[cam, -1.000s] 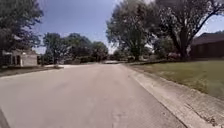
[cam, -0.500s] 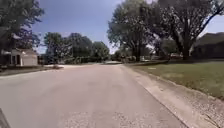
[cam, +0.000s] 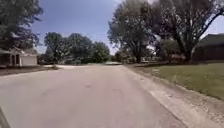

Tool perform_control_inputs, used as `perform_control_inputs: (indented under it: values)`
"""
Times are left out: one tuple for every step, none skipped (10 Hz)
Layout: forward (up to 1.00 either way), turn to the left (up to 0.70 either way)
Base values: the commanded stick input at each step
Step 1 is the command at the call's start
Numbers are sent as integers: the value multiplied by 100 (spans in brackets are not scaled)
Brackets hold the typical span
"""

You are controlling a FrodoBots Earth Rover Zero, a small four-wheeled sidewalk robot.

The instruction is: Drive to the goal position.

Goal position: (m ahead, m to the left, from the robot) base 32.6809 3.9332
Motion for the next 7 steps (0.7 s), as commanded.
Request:
perform_control_inputs:
  values:
    - [70,-26]
    - [70,-21]
    - [70,-17]
    - [70,-12]
    - [70,-8]
    - [70,-3]
    - [70,0]
